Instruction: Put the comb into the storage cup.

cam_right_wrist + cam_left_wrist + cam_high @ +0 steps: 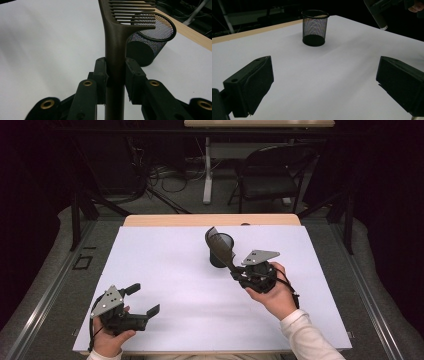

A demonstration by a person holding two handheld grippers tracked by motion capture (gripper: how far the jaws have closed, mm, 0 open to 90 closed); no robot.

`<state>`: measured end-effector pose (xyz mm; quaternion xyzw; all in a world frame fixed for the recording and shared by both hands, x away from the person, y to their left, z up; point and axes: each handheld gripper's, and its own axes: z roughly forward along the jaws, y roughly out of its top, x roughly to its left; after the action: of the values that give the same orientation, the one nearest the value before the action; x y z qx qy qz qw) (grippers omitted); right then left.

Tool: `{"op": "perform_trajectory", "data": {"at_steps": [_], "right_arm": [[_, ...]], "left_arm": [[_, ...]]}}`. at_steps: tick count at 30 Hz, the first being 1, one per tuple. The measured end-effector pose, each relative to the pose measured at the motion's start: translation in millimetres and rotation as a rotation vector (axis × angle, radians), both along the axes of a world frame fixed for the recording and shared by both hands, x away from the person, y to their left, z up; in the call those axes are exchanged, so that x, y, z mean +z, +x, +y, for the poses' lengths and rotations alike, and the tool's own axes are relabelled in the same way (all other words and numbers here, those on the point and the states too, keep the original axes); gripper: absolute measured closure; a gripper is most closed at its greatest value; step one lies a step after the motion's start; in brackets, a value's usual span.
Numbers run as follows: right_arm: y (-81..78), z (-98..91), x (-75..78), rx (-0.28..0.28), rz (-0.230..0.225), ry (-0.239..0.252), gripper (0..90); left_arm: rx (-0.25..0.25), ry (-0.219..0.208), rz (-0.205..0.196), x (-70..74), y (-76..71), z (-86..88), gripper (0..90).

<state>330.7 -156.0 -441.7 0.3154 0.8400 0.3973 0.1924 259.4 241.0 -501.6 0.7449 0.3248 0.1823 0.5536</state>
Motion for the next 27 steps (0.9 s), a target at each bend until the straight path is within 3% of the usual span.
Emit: {"op": "perform_trajectory", "data": {"at_steps": [27], "right_arm": [[-7.9, 10.9, -2.8, -0.002, -0.078, 0.053, 73.1]], "left_arm": [[0.028, -0.019, 0.023, 1.0, 3.1, 0.0, 1.4]]}}
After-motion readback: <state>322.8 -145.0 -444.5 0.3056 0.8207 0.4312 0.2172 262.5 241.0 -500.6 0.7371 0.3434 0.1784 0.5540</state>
